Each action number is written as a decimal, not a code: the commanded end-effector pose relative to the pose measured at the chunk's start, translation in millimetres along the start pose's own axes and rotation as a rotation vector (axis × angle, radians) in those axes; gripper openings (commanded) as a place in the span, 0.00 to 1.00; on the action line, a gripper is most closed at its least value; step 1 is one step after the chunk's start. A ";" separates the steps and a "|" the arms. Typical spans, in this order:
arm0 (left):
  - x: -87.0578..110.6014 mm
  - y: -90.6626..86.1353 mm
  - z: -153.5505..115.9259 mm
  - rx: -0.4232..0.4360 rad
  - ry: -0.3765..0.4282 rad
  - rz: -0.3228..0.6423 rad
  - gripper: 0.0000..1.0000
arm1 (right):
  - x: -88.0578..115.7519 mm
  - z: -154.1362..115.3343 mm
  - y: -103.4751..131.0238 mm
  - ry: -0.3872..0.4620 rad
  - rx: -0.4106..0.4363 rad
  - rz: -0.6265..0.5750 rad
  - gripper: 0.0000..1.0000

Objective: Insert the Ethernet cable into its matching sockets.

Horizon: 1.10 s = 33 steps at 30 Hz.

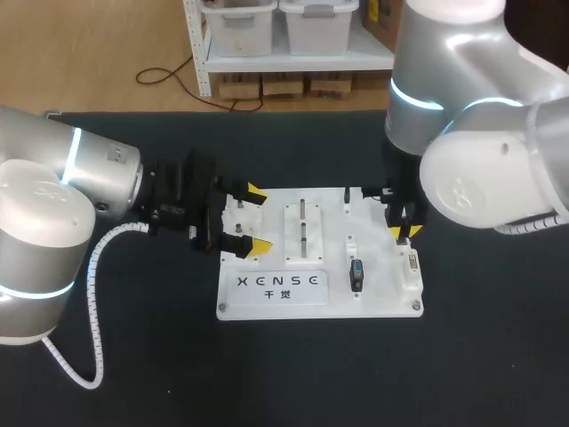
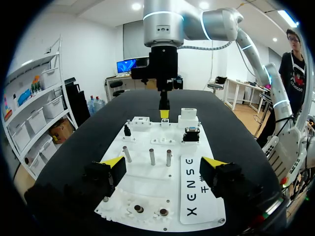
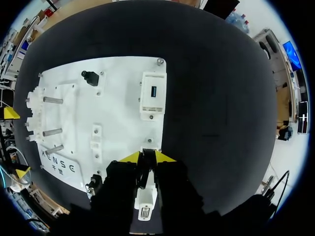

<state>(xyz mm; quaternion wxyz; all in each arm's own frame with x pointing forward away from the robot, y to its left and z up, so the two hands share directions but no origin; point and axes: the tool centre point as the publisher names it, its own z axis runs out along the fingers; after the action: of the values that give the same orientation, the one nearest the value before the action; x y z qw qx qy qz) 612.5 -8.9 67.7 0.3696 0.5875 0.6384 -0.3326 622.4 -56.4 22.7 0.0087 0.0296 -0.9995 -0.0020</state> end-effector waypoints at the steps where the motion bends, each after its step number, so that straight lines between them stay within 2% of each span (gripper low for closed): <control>1: 1.9 -0.6 0.3 -0.003 -0.006 0.003 1.00 | -1.5 10.0 1.3 0.007 0.004 -0.001 0.00; 16: 1.9 -0.6 0.3 -0.003 -0.006 0.003 1.00 | -3.6 16.5 -2.2 0.012 0.013 0.010 0.00; 19: 1.9 -0.6 0.3 -0.003 -0.006 0.003 1.00 | -4.8 10.1 -0.5 -0.019 -0.021 0.001 0.00; 20: 1.9 -0.6 0.3 -0.003 -0.006 0.003 1.00 | -5.6 6.4 0.5 -0.033 -0.029 -0.005 0.39; 21: 1.9 -0.6 0.3 -0.003 -0.006 0.003 1.00 | -6.1 2.7 1.1 -0.048 -0.032 -0.025 1.00; 33: 1.9 -0.6 0.3 -0.003 -0.006 0.003 1.00 | -6.1 2.7 1.1 -0.048 -0.032 -0.025 1.00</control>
<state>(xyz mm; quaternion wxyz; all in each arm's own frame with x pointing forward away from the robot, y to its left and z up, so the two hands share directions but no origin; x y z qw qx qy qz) 612.5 -8.9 67.7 0.3695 0.5875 0.6384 -0.3326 630.3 -54.3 19.6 -0.0113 0.0427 -0.9988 -0.0190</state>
